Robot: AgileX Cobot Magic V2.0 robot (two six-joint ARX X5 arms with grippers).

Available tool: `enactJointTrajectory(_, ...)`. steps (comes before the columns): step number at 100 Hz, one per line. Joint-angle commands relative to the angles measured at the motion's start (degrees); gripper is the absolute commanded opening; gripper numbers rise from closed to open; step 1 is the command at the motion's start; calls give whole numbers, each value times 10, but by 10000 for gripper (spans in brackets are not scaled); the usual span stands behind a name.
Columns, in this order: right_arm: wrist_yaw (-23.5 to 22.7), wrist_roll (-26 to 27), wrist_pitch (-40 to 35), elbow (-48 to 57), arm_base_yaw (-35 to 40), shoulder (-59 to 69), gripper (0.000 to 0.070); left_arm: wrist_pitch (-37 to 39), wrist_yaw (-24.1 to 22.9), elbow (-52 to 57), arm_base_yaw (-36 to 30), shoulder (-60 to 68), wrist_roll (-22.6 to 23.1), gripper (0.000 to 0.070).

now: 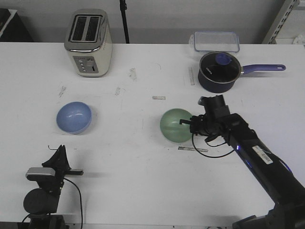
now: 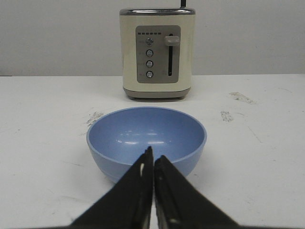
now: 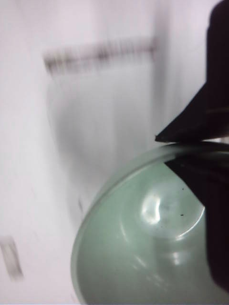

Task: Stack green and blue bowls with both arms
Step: 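Slide the green bowl with the right gripper toward the table center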

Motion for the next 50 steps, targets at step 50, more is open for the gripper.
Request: enactJointTrajectory(50, 33, 116, 68, 8, 118, 77, 8, 9, 1, -13, 1, -1, 3, 3)
